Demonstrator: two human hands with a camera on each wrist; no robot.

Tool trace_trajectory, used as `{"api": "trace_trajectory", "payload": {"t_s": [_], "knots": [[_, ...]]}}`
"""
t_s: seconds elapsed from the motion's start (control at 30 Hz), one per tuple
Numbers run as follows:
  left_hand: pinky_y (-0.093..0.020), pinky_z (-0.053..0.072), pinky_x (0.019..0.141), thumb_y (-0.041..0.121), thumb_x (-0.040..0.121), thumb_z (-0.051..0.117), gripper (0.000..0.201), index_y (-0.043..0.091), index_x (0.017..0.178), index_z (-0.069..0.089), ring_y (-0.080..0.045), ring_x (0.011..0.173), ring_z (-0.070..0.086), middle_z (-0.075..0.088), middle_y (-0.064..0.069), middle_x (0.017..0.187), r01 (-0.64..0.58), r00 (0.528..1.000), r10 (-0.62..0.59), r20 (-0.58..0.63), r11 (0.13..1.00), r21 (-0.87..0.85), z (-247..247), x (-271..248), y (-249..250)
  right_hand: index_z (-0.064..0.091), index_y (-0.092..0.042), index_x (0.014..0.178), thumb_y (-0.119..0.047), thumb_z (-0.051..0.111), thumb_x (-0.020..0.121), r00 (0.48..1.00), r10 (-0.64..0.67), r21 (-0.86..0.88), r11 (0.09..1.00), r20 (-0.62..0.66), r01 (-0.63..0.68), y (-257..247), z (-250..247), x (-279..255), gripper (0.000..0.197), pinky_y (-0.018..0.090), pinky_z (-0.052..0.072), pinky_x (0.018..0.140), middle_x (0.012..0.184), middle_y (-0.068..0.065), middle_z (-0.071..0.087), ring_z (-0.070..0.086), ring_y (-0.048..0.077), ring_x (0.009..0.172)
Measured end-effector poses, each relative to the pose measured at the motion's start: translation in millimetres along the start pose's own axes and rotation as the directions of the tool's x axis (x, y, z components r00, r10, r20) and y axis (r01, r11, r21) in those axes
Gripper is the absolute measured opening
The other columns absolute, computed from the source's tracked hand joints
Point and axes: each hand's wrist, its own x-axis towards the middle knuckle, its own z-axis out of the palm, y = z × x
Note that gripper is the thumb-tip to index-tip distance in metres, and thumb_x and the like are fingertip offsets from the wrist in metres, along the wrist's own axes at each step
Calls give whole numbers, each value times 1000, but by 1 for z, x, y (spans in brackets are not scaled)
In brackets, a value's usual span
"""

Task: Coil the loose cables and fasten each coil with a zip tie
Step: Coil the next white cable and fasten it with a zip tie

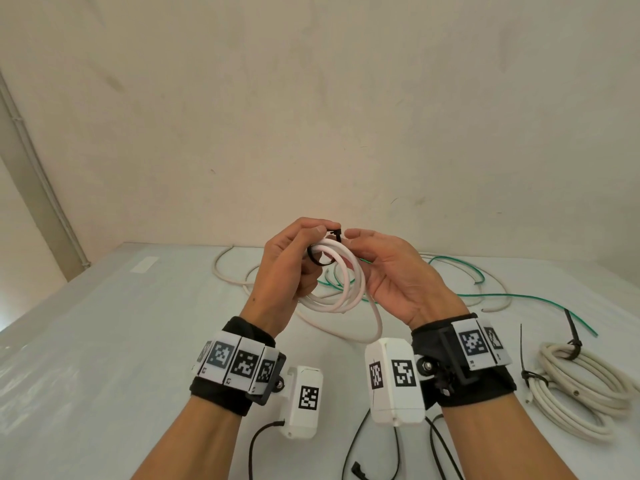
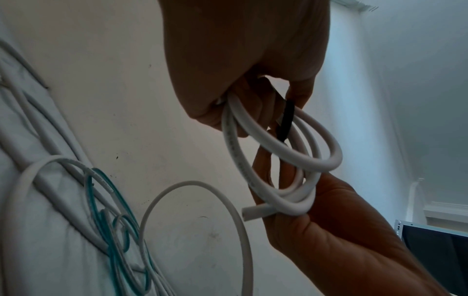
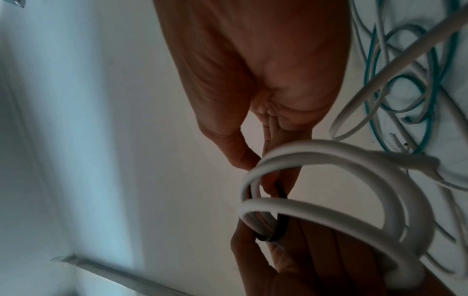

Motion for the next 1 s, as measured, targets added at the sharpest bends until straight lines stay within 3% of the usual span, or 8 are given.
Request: {"api": "trace_trajectory", "payload": {"t_s": [0.1,0.23,0.43,0.57,0.8,0.9,1.0], "knots": [[-23,12,42,14,104,52,20,10,106,71,-10,45,15,31,-1,61,2,1000,-2,4,1000,-1,1,-1,0,58,2,121,5,67,93,1000,10,-2,1000,-21,-10,1,1,0,30,28,59,60,89,17,74,71,20,65],[-21,14,41,15,104,52,19,11,103,71,-9,44,16,29,-2,62,18,1000,-18,-8,1000,-12,1,-1,-1,58,3,121,6,68,91,1000,12,37,999,-29,-11,0,2,0,32,28,62,64,90,18,75,74,22,69],[-24,12,42,17,102,57,18,12,85,61,-12,47,14,29,-3,62,48,999,-48,-18,999,-21,-1,0,-1,53,10,133,4,71,90,999,4,24,1000,-48,-3,2,7,-1,46,30,62,69,98,22,72,73,24,72],[-21,13,40,15,102,54,8,10,100,61,-12,46,14,26,-6,67,73,997,-73,-12,996,-49,0,0,-1,53,15,135,0,71,92,999,4,-19,1000,-48,-5,2,5,0,49,30,59,67,94,19,69,69,22,70],[-20,15,38,17,100,54,18,14,109,69,-9,43,18,34,-1,64,155,987,-157,-20,985,-72,3,1,-6,54,21,130,2,71,90,999,1,-48,999,-42,-3,3,-1,1,48,29,58,65,90,19,69,68,22,68],[-24,10,42,21,99,52,22,15,104,72,-9,44,17,34,1,64,198,980,-196,33,977,-82,3,0,-5,54,19,131,0,74,88,999,-7,-35,999,-44,6,3,-2,1,51,29,61,68,99,24,69,70,24,72],[-25,8,43,20,99,50,20,17,102,70,-8,44,15,36,3,62,233,972,-229,57,969,-81,2,-1,-2,58,11,127,1,73,89,999,-23,-4,1000,-39,22,3,-2,2,42,31,62,75,103,24,71,73,26,79]]}}
